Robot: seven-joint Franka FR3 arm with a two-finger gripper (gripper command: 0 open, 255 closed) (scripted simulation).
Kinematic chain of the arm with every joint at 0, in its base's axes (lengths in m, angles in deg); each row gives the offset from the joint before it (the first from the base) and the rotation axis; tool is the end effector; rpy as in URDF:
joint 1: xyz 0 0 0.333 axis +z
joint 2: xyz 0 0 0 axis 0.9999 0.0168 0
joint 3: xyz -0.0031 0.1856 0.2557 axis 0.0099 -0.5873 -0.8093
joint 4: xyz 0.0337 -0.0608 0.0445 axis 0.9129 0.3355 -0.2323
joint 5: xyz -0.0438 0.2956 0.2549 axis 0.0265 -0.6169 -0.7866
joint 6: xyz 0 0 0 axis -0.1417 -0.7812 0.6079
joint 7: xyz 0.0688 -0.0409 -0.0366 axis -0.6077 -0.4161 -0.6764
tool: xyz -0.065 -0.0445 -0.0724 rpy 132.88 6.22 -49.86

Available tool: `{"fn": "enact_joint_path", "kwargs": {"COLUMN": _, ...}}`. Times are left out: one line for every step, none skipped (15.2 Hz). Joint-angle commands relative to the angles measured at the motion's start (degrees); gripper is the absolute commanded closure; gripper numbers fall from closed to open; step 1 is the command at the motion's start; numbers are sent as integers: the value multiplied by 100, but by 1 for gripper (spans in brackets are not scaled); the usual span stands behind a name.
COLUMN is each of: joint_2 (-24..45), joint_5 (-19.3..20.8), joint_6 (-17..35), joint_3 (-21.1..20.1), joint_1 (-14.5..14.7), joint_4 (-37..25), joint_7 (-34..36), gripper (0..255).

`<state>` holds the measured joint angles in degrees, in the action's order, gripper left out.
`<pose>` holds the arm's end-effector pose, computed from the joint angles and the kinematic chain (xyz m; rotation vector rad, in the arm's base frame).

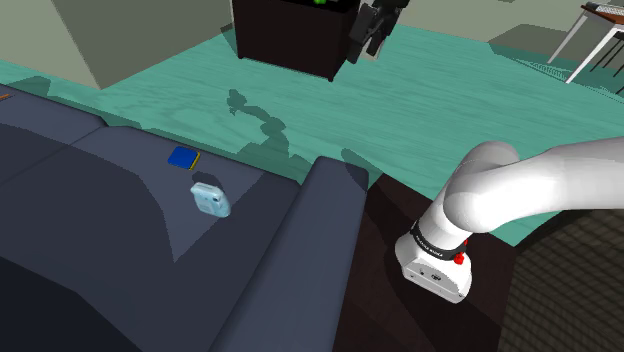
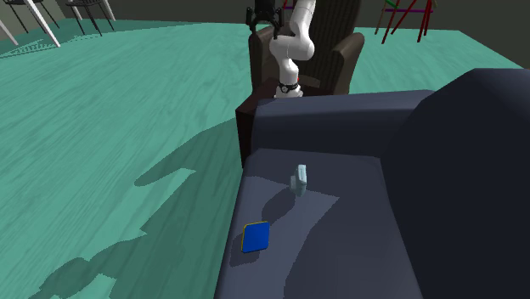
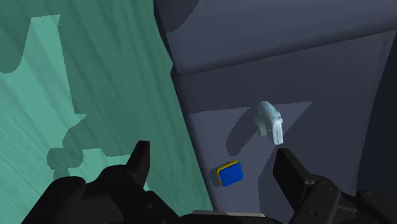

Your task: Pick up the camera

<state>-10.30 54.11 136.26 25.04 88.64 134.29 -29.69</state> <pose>0.3124 -0.0090 0.6345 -3.0487 -0.0525 -0.3038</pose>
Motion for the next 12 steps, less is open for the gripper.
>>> {"fn": "enact_joint_path", "kwargs": {"joint_2": 0, "joint_5": 0, "joint_6": 0, "joint_3": 0, "joint_1": 0, "joint_4": 0, "joint_7": 0, "gripper": 0}}
{"fn": "enact_joint_path", "kwargs": {"joint_2": 110, "joint_5": -28, "joint_6": 140, "joint_3": -81, "joint_1": 25, "joint_4": 54, "joint_7": 64, "gripper": 0}}
{"fn": "enact_joint_path", "kwargs": {"joint_2": 226, "joint_5": -55, "joint_6": 279, "joint_3": -162, "joint_1": 50, "joint_4": 102, "joint_7": 127, "gripper": 0}}
{"fn": "enact_joint_path", "kwargs": {"joint_2": 349, "joint_5": -80, "joint_6": 418, "joint_3": -242, "joint_1": 75, "joint_4": 143, "joint_7": 191, "gripper": 0}}
{"fn": "enact_joint_path", "kwargs": {"joint_2": 478, "joint_5": -103, "joint_6": 557, "joint_3": -322, "joint_1": 99, "joint_4": 177, "joint_7": 255, "gripper": 0}}
{"fn": "enact_joint_path", "kwargs": {"joint_2": 613, "joint_5": -124, "joint_6": 695, "joint_3": -401, "joint_1": 123, "joint_4": 205, "joint_7": 319, "gripper": 0}}
{"fn": "enact_joint_path", "kwargs": {"joint_2": 754, "joint_5": -143, "joint_6": 832, "joint_3": -481, "joint_1": 145, "joint_4": 225, "joint_7": 383, "gripper": 0}}
{"fn": "enact_joint_path", "kwargs": {"joint_2": 902, "joint_5": -159, "joint_6": 968, "joint_3": -560, "joint_1": 166, "joint_4": 239, "joint_7": 448, "gripper": 0}}
{"fn": "enact_joint_path", "kwargs": {"joint_2": 1054, "joint_5": -172, "joint_6": 1103, "joint_3": -639, "joint_1": 186, "joint_4": 246, "joint_7": 513, "gripper": 0}}
{"fn": "enact_joint_path", "kwargs": {"joint_2": 1213, "joint_5": -181, "joint_6": 1236, "joint_3": -716, "joint_1": 206, "joint_4": 246, "joint_7": 579, "gripper": 0}}
{"fn": "enact_joint_path", "kwargs": {"joint_2": 1377, "joint_5": -187, "joint_6": 1367, "joint_3": -793, "joint_1": 225, "joint_4": 239, "joint_7": 647, "gripper": 0}}
{"fn": "enact_joint_path", "kwargs": {"joint_2": 1545, "joint_5": -190, "joint_6": 1497, "joint_3": -870, "joint_1": 242, "joint_4": 226, "joint_7": 715, "gripper": 0}}
